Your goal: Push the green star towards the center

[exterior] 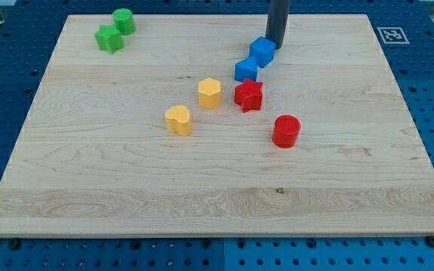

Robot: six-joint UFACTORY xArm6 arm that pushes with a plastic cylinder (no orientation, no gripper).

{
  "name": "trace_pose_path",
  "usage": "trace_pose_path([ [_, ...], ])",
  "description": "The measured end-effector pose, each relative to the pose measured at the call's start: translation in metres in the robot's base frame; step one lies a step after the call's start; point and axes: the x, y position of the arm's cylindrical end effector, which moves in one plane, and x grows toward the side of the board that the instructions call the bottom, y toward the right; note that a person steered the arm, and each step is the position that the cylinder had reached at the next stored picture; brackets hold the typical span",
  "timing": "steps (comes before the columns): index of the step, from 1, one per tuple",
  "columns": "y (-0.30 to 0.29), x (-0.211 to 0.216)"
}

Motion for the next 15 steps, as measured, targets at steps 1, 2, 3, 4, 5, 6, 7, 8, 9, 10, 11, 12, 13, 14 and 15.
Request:
trace_pose_path([
  [1,-0.012,-0.036],
  [2,-0.061,-0.046],
  [3,-0.104,-0.059],
  [4,-0.145,-0.075],
  [5,-0.192,-0.084],
  [6,-0.238,-0.083],
  [7,-0.281,-0.083],
  [8,-0.308,-0.083],
  [9,-0.324,-0.083],
  [10,-0.333,-0.074],
  [11,-0.319,-0.045],
  [12,-0.287,-0.034],
  [13,-0.276,-0.031],
  [14,-0.284,-0.031],
  [15,-0.288,-0.031],
])
